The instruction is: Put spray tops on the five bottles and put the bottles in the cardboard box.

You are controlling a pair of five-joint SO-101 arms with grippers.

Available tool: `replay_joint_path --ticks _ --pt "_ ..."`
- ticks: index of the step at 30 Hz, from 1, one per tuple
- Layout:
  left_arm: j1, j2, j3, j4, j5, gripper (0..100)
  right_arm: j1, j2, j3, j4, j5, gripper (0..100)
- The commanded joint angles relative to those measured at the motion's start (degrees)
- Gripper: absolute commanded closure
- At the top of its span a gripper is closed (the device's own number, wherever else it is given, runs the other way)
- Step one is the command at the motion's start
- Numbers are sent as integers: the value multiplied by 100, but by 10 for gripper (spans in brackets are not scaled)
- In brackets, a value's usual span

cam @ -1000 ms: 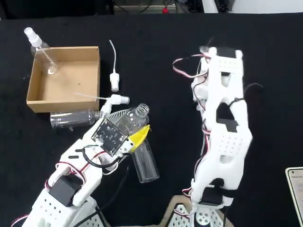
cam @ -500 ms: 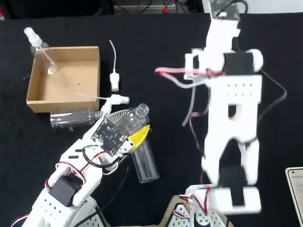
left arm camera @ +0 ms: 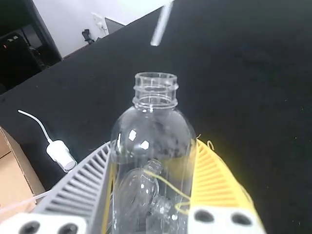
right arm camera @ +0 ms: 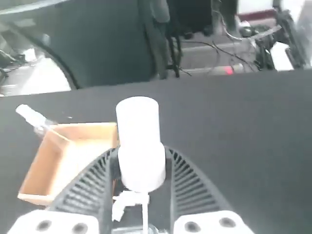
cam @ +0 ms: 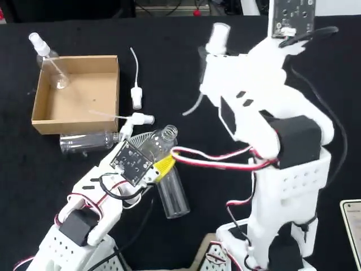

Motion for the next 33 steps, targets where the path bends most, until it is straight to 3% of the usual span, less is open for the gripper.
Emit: replay_joint_path --ticks 1,10,27,33 --pt "48 -62 -75 -132 62 905 -246 -207 -31 -264 -53 980" --pt "48 -62 -75 -132 53 905 -255 -215 725 -580 -44 980" --pt "48 -62 -75 -132 62 905 -264 -857 365 -26 -53 980" --pt "48 -62 -84 -132 62 905 -730 -866 541 202 -53 980"
